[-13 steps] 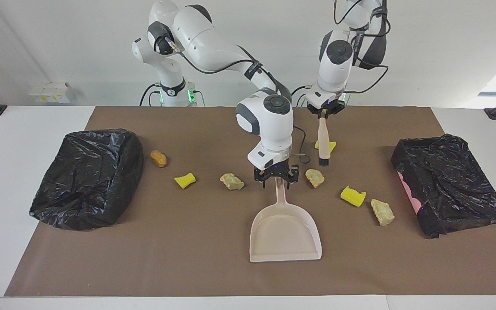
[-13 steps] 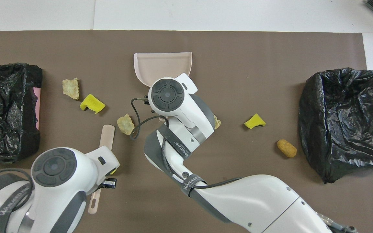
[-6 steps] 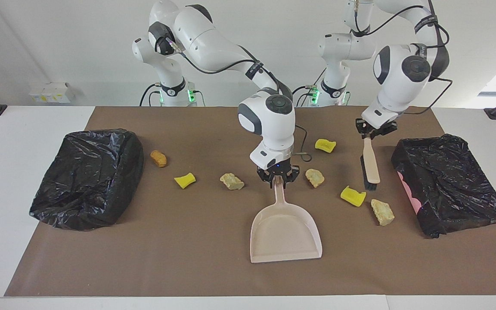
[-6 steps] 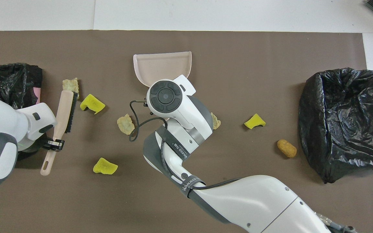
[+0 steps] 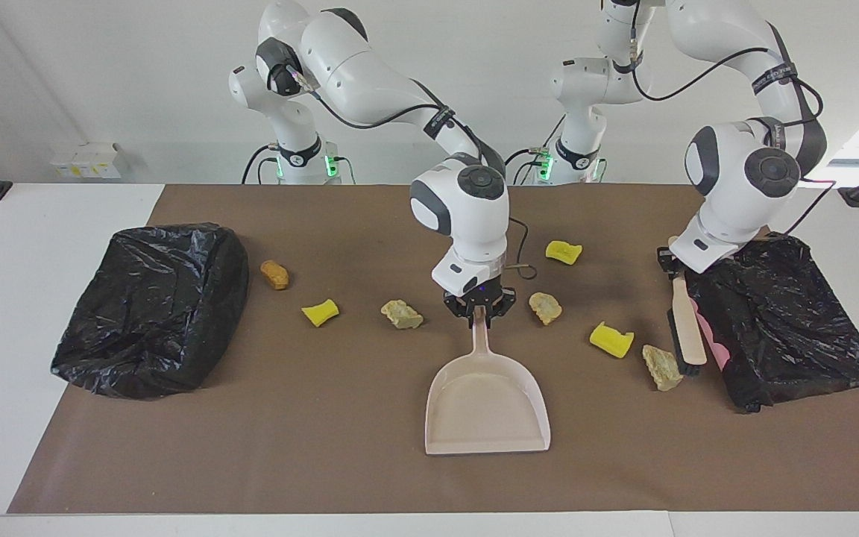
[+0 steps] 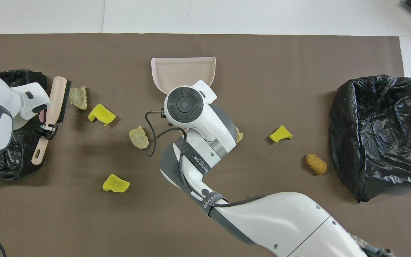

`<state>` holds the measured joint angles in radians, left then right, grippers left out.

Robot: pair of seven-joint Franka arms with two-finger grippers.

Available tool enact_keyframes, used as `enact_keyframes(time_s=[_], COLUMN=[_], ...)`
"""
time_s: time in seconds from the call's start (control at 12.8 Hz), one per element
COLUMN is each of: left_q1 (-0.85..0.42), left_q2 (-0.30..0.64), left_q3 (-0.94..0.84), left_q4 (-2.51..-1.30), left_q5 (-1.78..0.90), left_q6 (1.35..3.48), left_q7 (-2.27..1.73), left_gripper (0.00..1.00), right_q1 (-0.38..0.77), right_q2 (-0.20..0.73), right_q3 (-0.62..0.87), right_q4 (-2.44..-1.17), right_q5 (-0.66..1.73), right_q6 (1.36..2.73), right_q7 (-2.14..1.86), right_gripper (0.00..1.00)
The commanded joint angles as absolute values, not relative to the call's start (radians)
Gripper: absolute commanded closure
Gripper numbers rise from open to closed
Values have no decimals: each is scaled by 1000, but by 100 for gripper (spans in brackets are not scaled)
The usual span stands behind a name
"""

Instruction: Sweep and dump trash in bin

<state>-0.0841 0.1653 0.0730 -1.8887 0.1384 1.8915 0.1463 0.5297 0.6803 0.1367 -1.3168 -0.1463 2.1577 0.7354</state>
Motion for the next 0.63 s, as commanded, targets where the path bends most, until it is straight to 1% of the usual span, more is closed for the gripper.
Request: enact_keyframes(time_s=[0.0, 0.16, 0.47, 0.55], left_q1=[-72, -80, -95, -97], left_q2=[225, 224, 196, 177], left_q3=[69, 69, 55, 40], left_q4=[-1844, -1854, -1891, -1925], left_q5=[170, 179, 167, 160], left_q6=[1904, 1869, 1821, 1821], left_q7=[155, 150, 141, 141], left_gripper=[100, 100, 100, 100], right_q1=[492, 476, 434, 423], right_q2=[637, 591, 516, 490], right_q3=[152, 152, 152, 152], right_q4=[-1333, -1371, -1397, -1410], right_q5=[-144, -132, -129, -129], right_q6=[2155, 2146, 2007, 1968], right_q7=[648, 579, 340, 296], right_gripper=[100, 100, 100, 100])
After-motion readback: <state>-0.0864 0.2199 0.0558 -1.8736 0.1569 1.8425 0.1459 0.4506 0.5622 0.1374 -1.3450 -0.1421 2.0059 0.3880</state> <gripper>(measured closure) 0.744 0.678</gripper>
